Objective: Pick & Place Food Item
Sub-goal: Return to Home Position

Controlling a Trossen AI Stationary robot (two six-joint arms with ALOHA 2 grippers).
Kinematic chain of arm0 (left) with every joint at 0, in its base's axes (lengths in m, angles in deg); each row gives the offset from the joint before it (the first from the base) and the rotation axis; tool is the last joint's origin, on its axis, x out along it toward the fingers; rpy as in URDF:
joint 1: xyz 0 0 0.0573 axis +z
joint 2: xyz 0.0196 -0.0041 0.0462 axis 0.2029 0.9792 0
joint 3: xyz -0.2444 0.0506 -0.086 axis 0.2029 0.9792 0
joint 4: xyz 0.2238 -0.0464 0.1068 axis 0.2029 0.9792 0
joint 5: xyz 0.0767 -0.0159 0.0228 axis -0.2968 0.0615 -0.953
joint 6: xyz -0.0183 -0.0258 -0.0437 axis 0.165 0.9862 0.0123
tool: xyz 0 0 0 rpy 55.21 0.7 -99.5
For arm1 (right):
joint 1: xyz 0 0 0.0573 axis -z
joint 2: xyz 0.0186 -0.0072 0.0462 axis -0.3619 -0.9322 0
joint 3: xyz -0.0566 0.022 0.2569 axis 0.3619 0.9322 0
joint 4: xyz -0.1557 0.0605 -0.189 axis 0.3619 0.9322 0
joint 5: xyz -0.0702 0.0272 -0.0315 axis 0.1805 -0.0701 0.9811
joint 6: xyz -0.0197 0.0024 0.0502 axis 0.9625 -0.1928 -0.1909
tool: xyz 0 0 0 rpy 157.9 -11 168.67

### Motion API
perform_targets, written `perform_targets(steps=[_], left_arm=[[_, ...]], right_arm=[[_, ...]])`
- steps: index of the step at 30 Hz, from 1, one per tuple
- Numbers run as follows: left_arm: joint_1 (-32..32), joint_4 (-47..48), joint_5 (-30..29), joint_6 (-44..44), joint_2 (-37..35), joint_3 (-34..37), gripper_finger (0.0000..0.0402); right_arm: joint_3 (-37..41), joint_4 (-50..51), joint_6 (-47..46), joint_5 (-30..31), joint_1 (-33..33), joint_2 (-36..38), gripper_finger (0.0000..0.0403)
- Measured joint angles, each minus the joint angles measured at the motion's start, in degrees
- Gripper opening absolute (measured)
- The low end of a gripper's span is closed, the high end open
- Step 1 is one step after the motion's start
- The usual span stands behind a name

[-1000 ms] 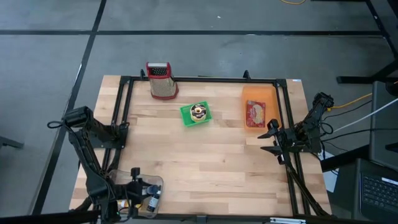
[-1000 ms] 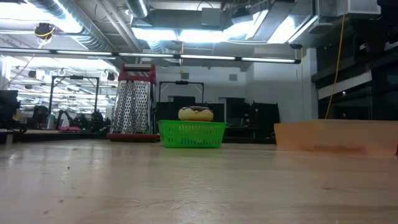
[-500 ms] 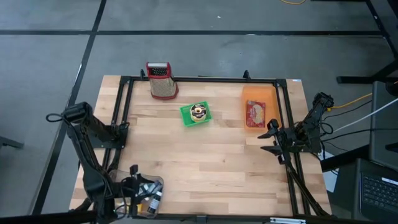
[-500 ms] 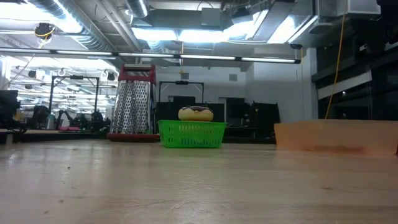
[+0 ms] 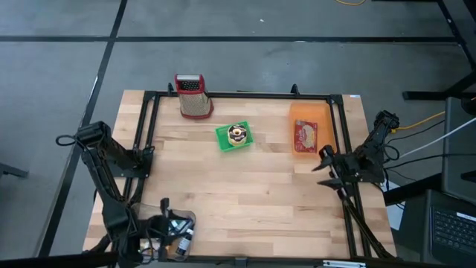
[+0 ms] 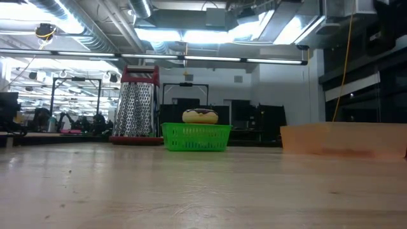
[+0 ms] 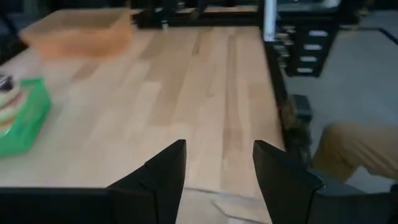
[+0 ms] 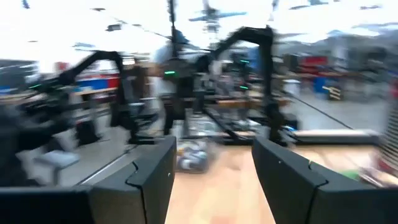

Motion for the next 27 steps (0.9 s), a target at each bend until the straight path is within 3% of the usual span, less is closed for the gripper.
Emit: perform_targets(steps=[1,5,10,15,20,22,24,27], left_arm=[[0.09,-1.54,0.93,-2.3,-0.11,-0.02,0.018],[0.1,-5.65,13.83,-12.17,-0.71,0.0,0.018],[-1.16,-9.51,10.18,-20.02,-6.25,0.03,0.0181],[-5.76,-25.56,10.94,-34.74,-12.64,4.99,0.0181],[-8.18,-48.41,12.35,-40.99,-18.24,21.59,0.0181],[-8.13,-62.14,16.39,-46.15,-19.25,29.41,0.0182],[-7.1,-77.4,25.71,-55.14,-19.53,35.47,0.0183],[-5.47,-85.25,33.89,-60.48,-20.06,41.2,0.0181]], right_arm=[[0.0,-0.07,1.06,-2.37,0.0,0.0,0.0213],[0.01,-0.44,3.47,-10.54,0.0,0.0,0.0213],[-0.01,0.54,10.59,-25.77,-0.02,0.0,0.0213],[-0.01,1.16,7.5,-23.84,0.0,0.0,0.0213],[-0.01,0.88,7.67,-23.77,-0.02,0.0,0.0213],[-0.01,0.89,7.48,-23.64,-0.02,0.0,0.0213],[-0.01,0.83,7.47,-23.64,0.0,0.0,0.0213],[-0.01,0.68,7.95,-23.64,-0.01,0.0,0.0213]])
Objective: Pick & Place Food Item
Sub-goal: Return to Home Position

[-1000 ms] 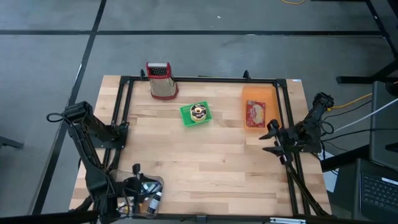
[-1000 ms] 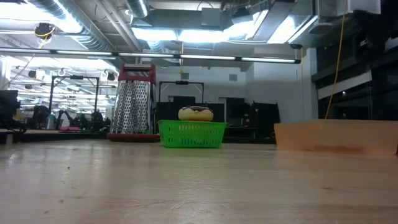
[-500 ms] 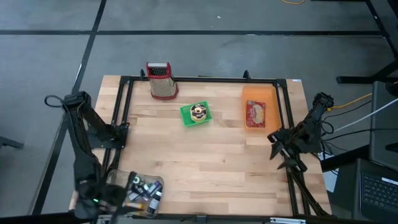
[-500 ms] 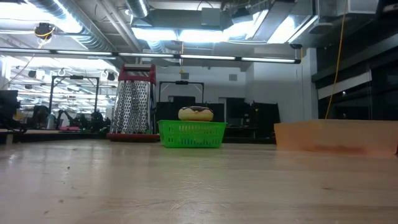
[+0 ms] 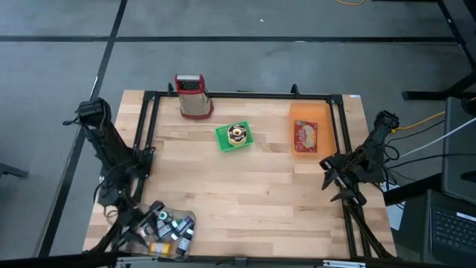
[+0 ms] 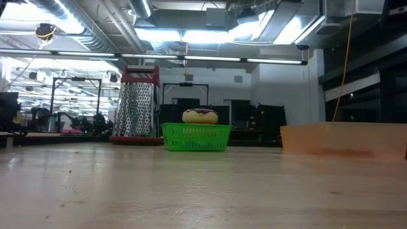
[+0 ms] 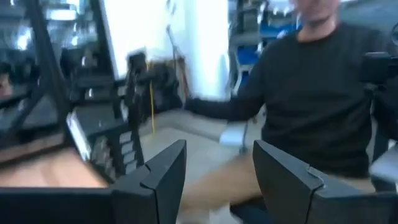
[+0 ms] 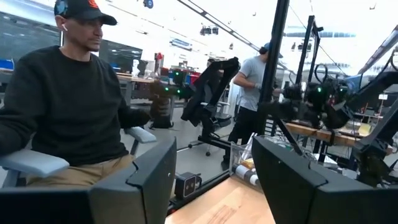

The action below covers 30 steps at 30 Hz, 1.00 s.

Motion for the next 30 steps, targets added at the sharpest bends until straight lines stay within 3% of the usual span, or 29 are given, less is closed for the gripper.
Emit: perform_targets(steps=[5,10,16,20,30], left_arm=[[3.73,8.59,-0.86,9.59,-5.94,6.43,0.0182],[5.47,11.89,4.46,5.93,-18.55,10.87,0.0184],[4.9,39.41,-1.86,1.71,-39.91,7.64,0.0181],[4.85,49.48,-0.61,-3.35,-50.85,5.69,0.0181],[5.77,64.6,-0.07,1.83,-63.75,6.37,0.0183]], right_arm=[[0.0,-0.01,0.62,0.0,-0.01,0.0,0.0213],[0.0,-0.39,0.58,-0.43,0.0,0.0,0.0213],[0.0,-0.45,0.62,-0.55,-0.01,0.0,0.0213],[0.0,-0.43,0.62,-0.66,0.01,0.0,0.0213],[0.0,-0.43,0.38,-0.87,-0.01,0.0,0.0213]])
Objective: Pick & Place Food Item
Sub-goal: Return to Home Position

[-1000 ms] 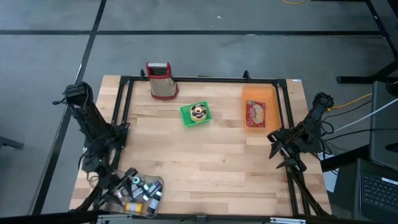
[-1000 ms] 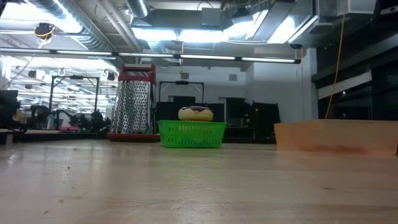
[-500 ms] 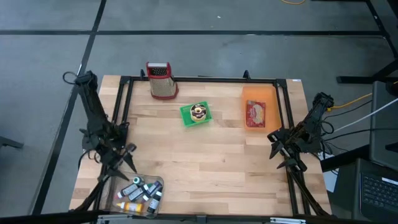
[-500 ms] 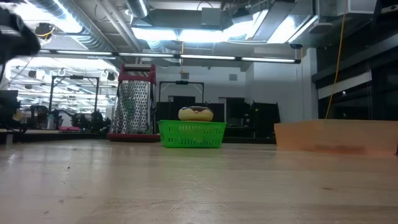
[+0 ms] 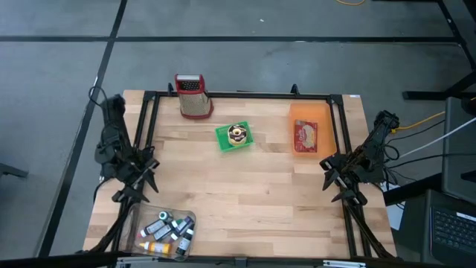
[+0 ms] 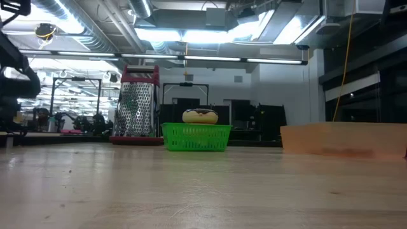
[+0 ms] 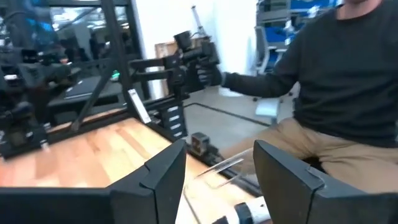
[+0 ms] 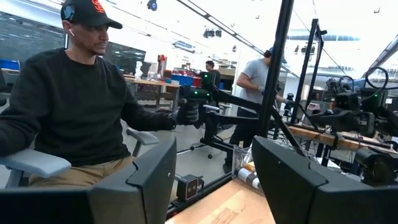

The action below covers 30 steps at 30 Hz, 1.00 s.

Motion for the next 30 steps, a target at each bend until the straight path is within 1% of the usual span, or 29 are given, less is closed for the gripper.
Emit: perform_targets(steps=[3,6,10,13,17,20,22,26,30], left_arm=[[-0.04,2.09,1.92,0.1,-2.83,0.0,0.0181],[-0.02,4.49,1.77,0.4,-5.44,0.01,0.018],[-0.02,5.08,0.05,0.53,-5.56,1.1,0.018],[-0.02,1.81,-0.92,-0.18,-5.56,4.45,0.018],[0.29,-11.3,-2.1,-4.87,-5.58,12.12,0.018],[2.23,-11.25,-2.12,-3.37,-4.94,11.82,0.018],[4.14,-10.89,0.16,-2.48,-5.57,11.71,0.0181],[9.44,-10.4,4.92,-1.83,-4.36,11.69,0.0182],[17.6,-9.77,11.43,-0.92,-2.97,11.69,0.018]], right_arm=[[0.0,0.0,-0.06,0.0,0.0,0.0,0.0213],[0.0,0.0,-0.2,-0.01,0.01,0.0,0.0213],[0.0,0.0,-0.16,-0.12,0.0,0.0,0.0213],[0.0,0.01,0.1,-0.2,0.0,0.0,0.0213],[0.0,-0.02,0.24,-0.2,0.02,0.0,0.0213],[-0.01,-0.35,0.76,-0.17,0.01,0.0,0.0213],[-0.07,-0.53,2.15,-0.21,0.0,0.0,0.0213],[-0.07,-0.81,4.7,-0.17,0.04,0.0,0.0213],[-0.07,-0.54,4.79,-0.15,0.04,0.0,0.0213]])
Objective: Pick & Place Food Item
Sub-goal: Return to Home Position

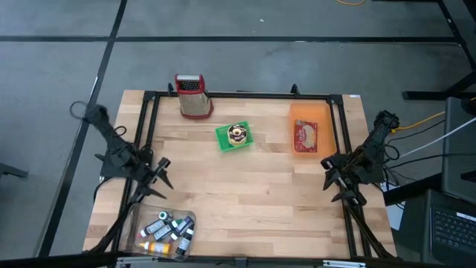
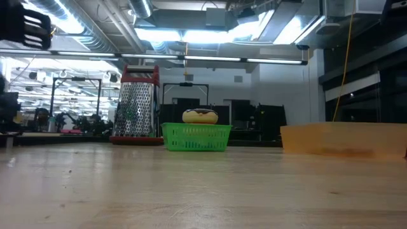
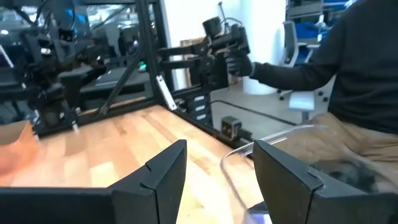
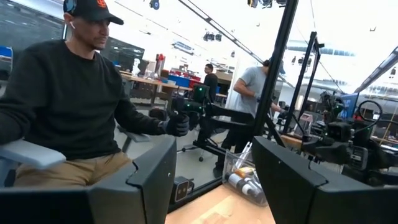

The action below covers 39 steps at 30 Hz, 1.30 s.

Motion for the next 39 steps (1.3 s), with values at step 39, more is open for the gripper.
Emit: perform_targets(steps=[39], left_arm=[[52.21,-2.27,44.76,-2.91,10.02,0.28,0.0181]], right_arm=[[-0.11,10.82,-13.38,5.85,4.21,-3.51,0.0213]])
